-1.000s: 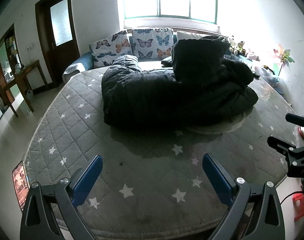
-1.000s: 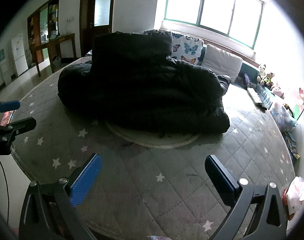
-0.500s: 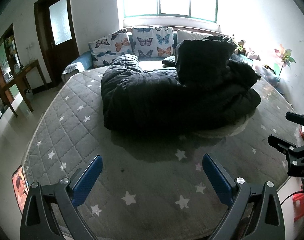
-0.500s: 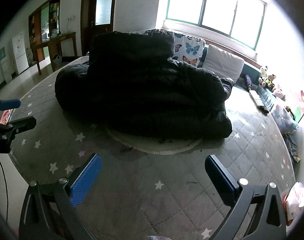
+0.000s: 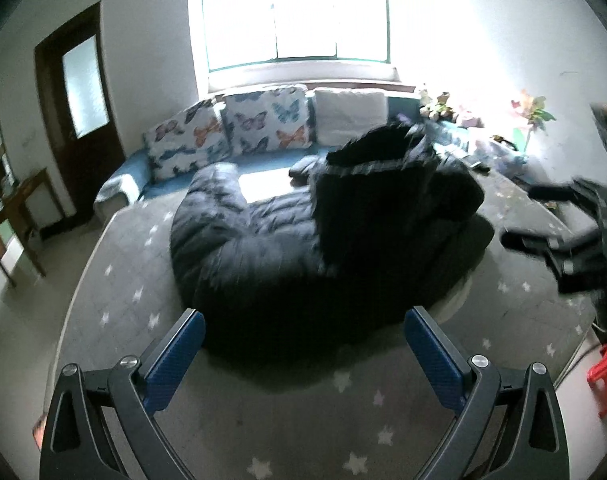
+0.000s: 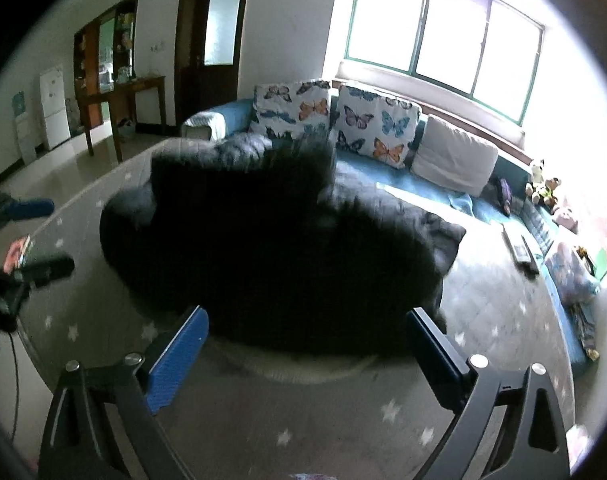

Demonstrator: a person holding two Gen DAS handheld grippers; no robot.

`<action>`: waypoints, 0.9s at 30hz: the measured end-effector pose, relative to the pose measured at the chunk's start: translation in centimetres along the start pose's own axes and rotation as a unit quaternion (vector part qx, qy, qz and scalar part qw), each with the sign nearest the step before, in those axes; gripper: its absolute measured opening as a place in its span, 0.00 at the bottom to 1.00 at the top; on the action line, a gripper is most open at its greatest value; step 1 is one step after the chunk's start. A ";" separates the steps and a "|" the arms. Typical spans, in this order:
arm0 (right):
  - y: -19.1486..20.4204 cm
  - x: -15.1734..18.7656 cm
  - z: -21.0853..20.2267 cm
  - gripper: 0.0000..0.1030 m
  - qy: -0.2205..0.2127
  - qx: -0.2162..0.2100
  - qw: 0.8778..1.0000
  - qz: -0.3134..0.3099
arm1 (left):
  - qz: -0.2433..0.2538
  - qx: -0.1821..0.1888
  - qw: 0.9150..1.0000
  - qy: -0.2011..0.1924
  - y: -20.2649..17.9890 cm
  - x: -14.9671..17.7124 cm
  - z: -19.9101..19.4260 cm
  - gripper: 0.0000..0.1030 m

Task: Fold large clothes
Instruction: 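Grasp the black puffer jacket with the left gripper while the right gripper grasps it too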

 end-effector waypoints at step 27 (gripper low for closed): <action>-1.9 -7.4 8.0 0.18 0.108 -0.043 0.993 -0.018 | 0.076 0.177 0.981 0.008 -2.8 -5.6 5.6 0.26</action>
Point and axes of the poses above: each gripper's, at about its wrist camera, not at the fingertips, and z roughly the way its jaws point, y to its left, x to its underside, the point moved 4 cm from there along z, roughly the way its jaws point, and after that the axes turned 2 degrees about y, right-handed, at the moved point
